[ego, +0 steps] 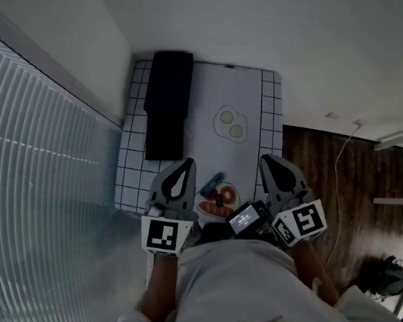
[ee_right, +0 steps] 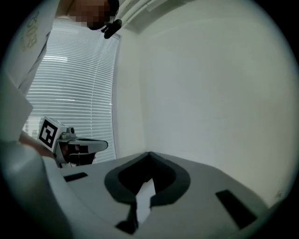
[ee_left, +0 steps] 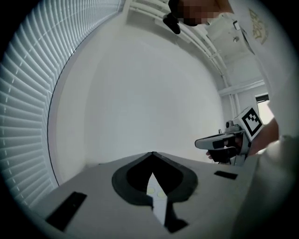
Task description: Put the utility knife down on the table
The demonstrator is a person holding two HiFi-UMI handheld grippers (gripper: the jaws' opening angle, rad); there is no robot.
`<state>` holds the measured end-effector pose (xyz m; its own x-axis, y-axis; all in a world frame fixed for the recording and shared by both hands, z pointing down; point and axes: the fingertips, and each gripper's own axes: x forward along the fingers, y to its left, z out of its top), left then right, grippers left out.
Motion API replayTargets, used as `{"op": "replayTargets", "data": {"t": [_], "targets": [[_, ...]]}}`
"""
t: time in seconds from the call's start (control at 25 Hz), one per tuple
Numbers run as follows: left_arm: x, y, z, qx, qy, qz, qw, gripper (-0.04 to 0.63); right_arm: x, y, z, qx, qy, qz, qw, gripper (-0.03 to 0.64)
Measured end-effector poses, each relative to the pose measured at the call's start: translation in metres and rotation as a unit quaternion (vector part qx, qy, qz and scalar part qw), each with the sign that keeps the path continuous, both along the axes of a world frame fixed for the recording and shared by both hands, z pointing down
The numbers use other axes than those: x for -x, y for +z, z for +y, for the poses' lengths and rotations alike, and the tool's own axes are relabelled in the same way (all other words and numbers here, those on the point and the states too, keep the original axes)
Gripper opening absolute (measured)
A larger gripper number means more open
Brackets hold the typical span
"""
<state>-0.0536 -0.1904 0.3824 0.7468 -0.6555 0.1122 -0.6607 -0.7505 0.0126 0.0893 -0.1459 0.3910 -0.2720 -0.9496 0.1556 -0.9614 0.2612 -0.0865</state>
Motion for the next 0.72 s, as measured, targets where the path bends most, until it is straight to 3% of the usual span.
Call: {"op": "replayTargets", "data": {"t": [0.24, 0.52, 0.72], "targets": [[0.002, -0.023, 0.005, -0.045, 0.005, -0.013, 0.9989, 0.008, 0.007, -0.031, -0.003, -0.03, -0.002, 0.001, 1.0, 0.007], [0.005, -0.036, 0.006, -0.056, -0.004, -0.009, 0.9984, 0.008, 0.026, -0.043, 0.0, -0.047, -0.036, 0.016, 0.998, 0.008], [0.004, -0.042, 0.009, -0.062, -0.006, -0.002, 0.9981, 0.008, 0.029, -0.045, -0.001, -0.045, -0.031, 0.018, 0.998, 0.007]]}}
